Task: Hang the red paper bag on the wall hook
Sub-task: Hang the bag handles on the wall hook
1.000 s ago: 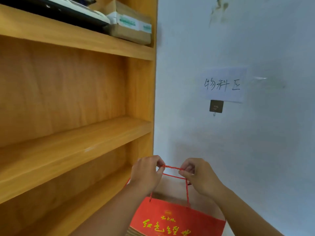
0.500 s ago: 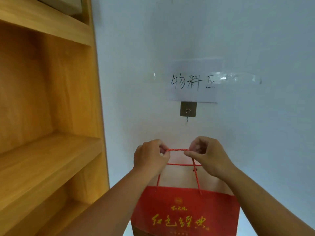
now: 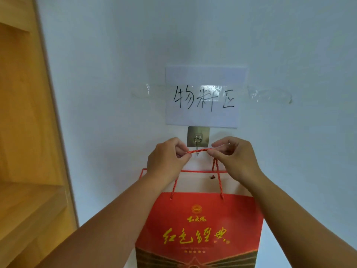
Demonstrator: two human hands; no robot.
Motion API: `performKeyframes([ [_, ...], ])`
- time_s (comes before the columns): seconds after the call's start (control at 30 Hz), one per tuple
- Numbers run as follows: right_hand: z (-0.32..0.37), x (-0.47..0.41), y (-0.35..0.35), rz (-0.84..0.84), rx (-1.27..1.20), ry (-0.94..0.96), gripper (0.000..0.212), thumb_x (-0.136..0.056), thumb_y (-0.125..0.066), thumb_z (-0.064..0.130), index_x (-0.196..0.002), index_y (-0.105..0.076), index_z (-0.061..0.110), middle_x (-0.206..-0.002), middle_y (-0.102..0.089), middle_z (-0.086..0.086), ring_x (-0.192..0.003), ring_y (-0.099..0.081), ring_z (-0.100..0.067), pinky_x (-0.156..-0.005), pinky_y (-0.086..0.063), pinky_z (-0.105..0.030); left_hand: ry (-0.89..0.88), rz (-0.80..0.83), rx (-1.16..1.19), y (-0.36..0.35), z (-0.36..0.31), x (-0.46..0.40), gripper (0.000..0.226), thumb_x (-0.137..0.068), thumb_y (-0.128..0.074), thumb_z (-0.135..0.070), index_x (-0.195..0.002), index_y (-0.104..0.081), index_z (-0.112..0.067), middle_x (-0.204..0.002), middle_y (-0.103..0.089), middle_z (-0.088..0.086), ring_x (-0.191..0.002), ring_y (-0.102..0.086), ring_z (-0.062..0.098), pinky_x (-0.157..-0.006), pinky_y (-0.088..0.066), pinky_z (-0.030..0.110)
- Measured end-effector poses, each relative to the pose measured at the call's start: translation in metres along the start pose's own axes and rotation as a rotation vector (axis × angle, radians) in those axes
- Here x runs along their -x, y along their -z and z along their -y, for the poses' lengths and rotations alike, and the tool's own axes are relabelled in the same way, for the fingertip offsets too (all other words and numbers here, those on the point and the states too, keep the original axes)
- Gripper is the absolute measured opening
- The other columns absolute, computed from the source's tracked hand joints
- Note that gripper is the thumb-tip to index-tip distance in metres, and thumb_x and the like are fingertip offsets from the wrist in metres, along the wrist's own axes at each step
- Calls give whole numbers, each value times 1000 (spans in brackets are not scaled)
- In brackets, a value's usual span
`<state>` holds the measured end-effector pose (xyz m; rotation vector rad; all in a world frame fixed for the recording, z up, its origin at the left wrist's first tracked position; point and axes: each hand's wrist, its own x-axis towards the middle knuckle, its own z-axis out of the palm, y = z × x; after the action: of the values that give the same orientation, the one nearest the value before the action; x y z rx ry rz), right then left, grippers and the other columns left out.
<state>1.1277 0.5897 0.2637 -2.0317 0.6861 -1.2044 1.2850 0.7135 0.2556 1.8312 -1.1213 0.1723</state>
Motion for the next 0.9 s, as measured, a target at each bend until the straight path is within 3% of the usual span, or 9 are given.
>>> performKeyframes([
  [0.1,-4,-15,-7,-47,19,0,12,-79,-90,16,-78,-78,13,-69,-74,-4,-61,-65,-12,-63,-54,-28,-11,-38,0,-7,1,-14,12,-83,-81,-34,-84,-70,-29,-74,-72,-13,-69,-65,1,-60,-49,24],
  [0.4,-23,-28,-24,-63,172,16,20,-80,-87,22,-67,-73,26,-67,-73,6,-66,-70,-13,-67,-59,-35,-9,-25,-55,-14,19,-24,17,-77,-85,-38,-78,-71,-30,-68,-70,-14,-65,-64,1,-58,-46,24],
  [0.53,-38,-12,-38,-23,251,7,17,-83,-84,30,-70,-73,25,-68,-72,9,-65,-68,-9,-64,-59,-37,21,40,-112,-22,31,-12,18,-79,-84,-40,-82,-70,-30,-75,-73,-13,-70,-65,2,-63,-50,25],
  [0.63,-45,13,-50,-38,350,126,23,-90,-77,34,-72,-68,23,-66,-70,8,-64,-66,-11,-61,-56,-36,-2,47,-108,-32,36,5,21,-81,-81,-45,-86,-66,-31,-77,-72,-13,-71,-65,3,-66,-55,28],
  [0.77,-45,28,-55,-117,509,320,21,-93,-75,24,-75,-68,17,-67,-71,2,-61,-64,-20,-56,-52,-33,-67,6,-147,-40,35,25,22,-85,-77,-45,-93,-60,-32,-86,-71,-11,-77,-65,7,-71,-60,35],
  [0.9,-37,44,-55,-115,583,329,4,-91,-77,14,-94,-79,15,-80,-78,-2,-71,-70,-23,-64,-52,-31,-94,-5,-143,-37,36,48,24,-92,-68,-47,-106,-57,-31,-103,-70,-12,-86,-67,9,-74,-62,33],
])
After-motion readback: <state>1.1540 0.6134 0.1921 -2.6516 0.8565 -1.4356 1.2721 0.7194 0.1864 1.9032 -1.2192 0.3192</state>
